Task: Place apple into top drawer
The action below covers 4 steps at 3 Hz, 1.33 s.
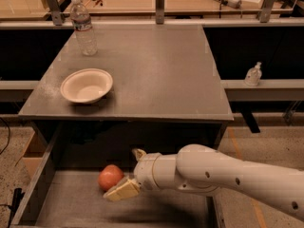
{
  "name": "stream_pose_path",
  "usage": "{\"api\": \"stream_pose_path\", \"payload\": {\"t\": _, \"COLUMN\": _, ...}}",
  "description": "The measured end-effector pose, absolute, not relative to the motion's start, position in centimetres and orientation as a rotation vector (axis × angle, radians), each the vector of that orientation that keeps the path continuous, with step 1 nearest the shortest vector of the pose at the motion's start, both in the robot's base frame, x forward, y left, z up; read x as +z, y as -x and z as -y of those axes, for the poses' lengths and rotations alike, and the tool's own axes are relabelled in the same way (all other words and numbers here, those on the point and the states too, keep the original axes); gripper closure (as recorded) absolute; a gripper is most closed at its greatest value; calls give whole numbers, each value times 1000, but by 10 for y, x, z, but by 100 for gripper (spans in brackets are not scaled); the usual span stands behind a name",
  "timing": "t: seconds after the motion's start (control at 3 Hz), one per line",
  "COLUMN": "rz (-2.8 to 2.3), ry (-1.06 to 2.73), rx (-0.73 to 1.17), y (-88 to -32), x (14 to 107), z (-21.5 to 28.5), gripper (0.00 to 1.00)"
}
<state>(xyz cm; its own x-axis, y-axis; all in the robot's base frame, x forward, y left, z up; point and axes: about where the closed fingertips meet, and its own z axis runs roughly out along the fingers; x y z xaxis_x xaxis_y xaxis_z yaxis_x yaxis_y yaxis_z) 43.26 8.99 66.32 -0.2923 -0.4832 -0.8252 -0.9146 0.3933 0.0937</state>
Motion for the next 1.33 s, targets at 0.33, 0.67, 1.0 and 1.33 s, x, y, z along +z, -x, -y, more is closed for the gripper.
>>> {"api": "stream_pose_path", "payload": {"t": 0.33, "rz": -1950, "ry": 1093, "rx": 776, "y": -450, "x": 700, "z": -54, "gripper": 41}}
{"api": "stream_pose_path", "payload": {"t": 0.67, "rz": -1940, "ry": 992, "rx": 814, "y": -458, "x": 753, "z": -12, "gripper": 64}}
{"api": "stream_pose_path", "payload": {"t": 1.0, "rz": -1824, "ry": 931, "rx": 840, "y": -468, "x": 860, "z": 36, "gripper": 93}}
{"api": "stream_pose_path", "payload": {"t": 1.33, "rz": -1814, "ry": 951, "rx": 845, "y": -467, "x": 863, "z": 30, "gripper": 81}}
